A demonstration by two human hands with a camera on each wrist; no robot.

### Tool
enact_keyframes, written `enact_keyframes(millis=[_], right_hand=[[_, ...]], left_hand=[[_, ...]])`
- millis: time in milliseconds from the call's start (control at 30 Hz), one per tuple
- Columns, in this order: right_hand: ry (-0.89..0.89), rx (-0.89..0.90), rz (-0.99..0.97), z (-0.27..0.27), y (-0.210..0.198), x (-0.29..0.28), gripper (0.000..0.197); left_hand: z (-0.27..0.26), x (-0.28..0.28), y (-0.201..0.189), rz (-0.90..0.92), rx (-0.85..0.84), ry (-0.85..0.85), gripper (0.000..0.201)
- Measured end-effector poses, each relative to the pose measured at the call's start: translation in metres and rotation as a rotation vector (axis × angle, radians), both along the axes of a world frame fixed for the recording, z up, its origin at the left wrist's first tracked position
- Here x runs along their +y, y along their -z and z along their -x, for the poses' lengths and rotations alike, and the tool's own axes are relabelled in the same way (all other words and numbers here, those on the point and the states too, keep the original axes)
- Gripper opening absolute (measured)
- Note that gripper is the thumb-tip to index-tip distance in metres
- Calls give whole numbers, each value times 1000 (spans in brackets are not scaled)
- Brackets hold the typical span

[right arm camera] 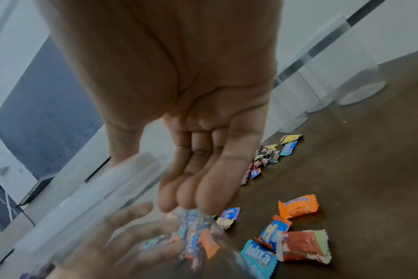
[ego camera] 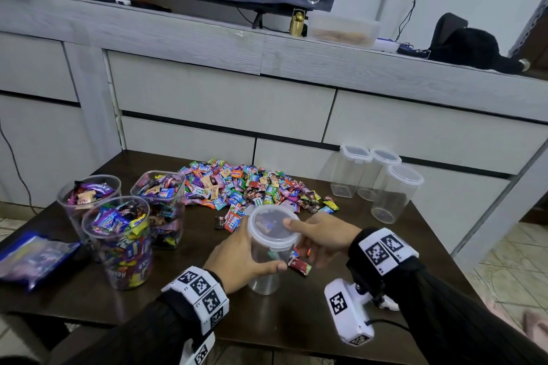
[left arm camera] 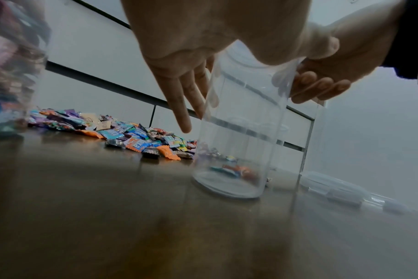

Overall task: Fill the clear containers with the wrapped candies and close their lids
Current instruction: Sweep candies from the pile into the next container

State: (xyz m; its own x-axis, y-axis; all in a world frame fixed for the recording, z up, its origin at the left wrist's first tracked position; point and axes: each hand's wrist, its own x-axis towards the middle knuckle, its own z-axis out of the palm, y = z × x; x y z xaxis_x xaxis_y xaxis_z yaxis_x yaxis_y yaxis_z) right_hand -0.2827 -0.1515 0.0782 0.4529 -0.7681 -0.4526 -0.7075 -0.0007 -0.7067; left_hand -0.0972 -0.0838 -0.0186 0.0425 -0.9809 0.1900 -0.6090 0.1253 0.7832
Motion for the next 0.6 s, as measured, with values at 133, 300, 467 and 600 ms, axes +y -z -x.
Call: enact_keyframes(millis=[133, 300, 467, 600], right_hand=[[-56, -51, -35, 3, -2, -5, 50], [-91, -67, -5, -1, 5, -5, 49], [-116, -87, 21, 0, 11, -11, 52], [-118, -180, 19, 1, 19, -10, 59]], left_hand=[[-8, -3, -8, 23, 105, 43, 93], [-6, -7, -6, -6, 300, 160, 99], [0, -6, -9, -30, 370, 252, 75], [0, -6, -10, -44, 401, 261, 71]])
